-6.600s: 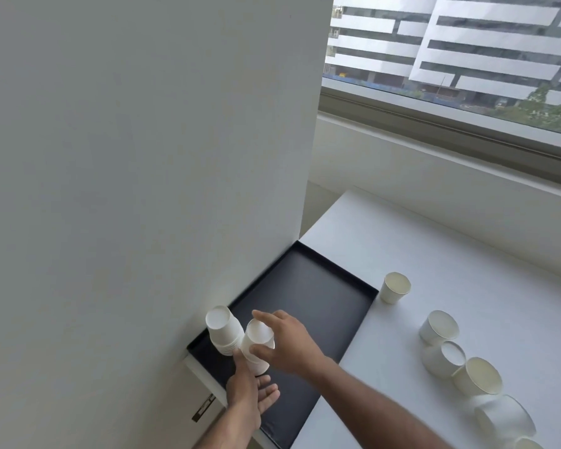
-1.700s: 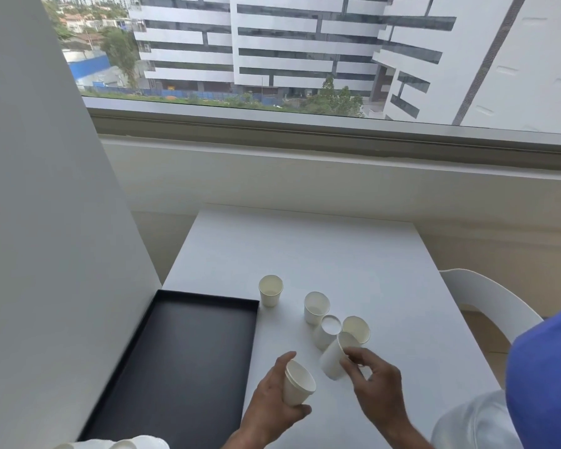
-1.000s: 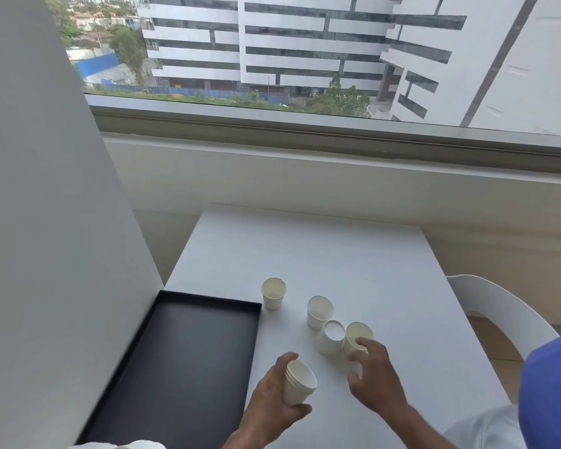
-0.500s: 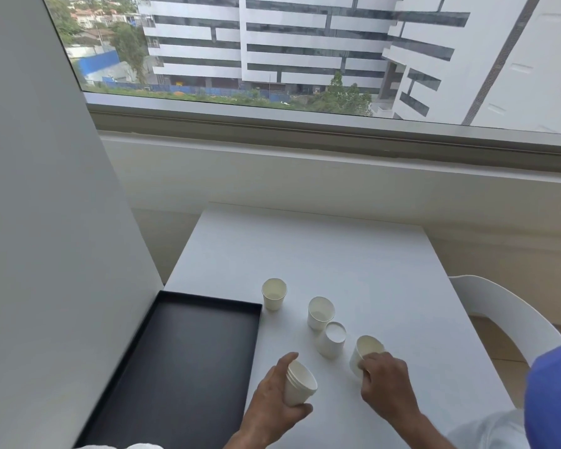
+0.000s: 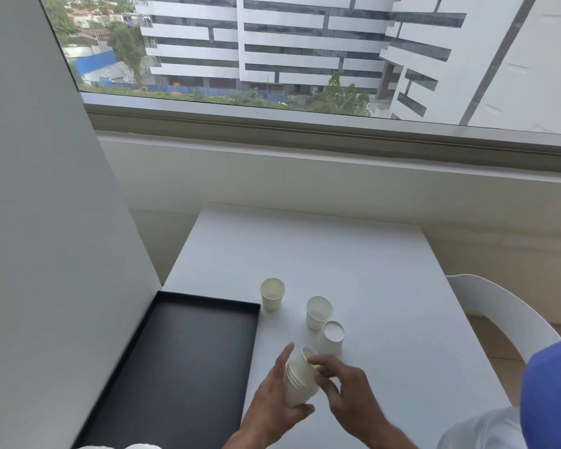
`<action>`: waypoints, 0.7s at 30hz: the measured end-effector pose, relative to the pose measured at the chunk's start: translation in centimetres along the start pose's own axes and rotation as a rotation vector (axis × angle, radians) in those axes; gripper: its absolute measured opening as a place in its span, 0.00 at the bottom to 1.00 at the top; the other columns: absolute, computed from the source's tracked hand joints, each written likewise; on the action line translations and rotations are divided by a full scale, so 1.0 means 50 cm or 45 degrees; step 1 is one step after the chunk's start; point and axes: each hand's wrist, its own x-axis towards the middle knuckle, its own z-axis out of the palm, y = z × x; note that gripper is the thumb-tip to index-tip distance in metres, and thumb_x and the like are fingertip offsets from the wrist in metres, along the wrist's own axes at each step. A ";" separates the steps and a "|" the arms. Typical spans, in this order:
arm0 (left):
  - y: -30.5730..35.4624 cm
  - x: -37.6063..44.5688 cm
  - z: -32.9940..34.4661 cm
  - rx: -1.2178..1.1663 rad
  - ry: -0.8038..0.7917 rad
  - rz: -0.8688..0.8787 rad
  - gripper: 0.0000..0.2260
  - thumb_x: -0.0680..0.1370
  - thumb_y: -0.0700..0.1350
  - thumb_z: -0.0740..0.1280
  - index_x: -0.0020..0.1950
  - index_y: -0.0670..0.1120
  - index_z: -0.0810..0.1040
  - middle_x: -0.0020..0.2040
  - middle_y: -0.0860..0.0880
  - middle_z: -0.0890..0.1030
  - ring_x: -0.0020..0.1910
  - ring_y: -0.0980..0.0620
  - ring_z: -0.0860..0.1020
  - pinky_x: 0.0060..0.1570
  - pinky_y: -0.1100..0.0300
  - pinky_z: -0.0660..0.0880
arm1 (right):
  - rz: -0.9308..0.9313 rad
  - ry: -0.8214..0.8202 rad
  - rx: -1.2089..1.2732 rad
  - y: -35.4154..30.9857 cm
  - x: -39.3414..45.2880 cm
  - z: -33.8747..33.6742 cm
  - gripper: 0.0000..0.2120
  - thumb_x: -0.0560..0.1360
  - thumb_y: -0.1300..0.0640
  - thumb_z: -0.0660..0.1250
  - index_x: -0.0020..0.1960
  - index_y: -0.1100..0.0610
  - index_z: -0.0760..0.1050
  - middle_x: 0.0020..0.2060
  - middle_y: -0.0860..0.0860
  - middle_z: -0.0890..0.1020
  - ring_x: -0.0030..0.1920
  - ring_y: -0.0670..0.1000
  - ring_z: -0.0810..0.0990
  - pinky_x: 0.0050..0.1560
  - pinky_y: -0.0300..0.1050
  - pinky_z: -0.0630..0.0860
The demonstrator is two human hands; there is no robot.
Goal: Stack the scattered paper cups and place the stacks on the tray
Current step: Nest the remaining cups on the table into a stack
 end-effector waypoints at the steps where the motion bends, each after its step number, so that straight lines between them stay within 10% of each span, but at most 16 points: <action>1: 0.002 0.000 0.000 0.006 -0.012 0.016 0.48 0.64 0.59 0.75 0.73 0.77 0.47 0.63 0.63 0.74 0.58 0.58 0.77 0.56 0.64 0.75 | 0.000 -0.074 0.013 0.001 0.001 0.004 0.20 0.75 0.66 0.68 0.56 0.42 0.80 0.47 0.35 0.84 0.49 0.40 0.83 0.53 0.37 0.77; 9: -0.005 -0.001 0.000 0.021 0.046 0.038 0.38 0.63 0.60 0.76 0.64 0.78 0.58 0.60 0.63 0.74 0.56 0.60 0.75 0.58 0.60 0.76 | -0.011 0.132 -0.323 0.054 0.047 0.003 0.12 0.72 0.57 0.70 0.55 0.48 0.81 0.53 0.41 0.82 0.56 0.45 0.78 0.58 0.43 0.75; 14: -0.003 0.001 -0.006 0.012 0.078 0.034 0.38 0.63 0.60 0.76 0.66 0.75 0.60 0.59 0.63 0.74 0.56 0.60 0.75 0.59 0.60 0.75 | 0.279 -0.286 -0.826 0.096 0.108 -0.036 0.30 0.76 0.45 0.64 0.75 0.43 0.58 0.77 0.51 0.56 0.74 0.53 0.57 0.68 0.50 0.69; 21: -0.012 0.004 -0.017 0.025 0.097 0.005 0.38 0.63 0.60 0.76 0.64 0.78 0.58 0.58 0.65 0.73 0.56 0.64 0.74 0.58 0.65 0.74 | 0.401 -0.588 -0.999 0.105 0.154 -0.027 0.40 0.72 0.40 0.66 0.77 0.38 0.47 0.78 0.52 0.37 0.77 0.59 0.45 0.67 0.58 0.69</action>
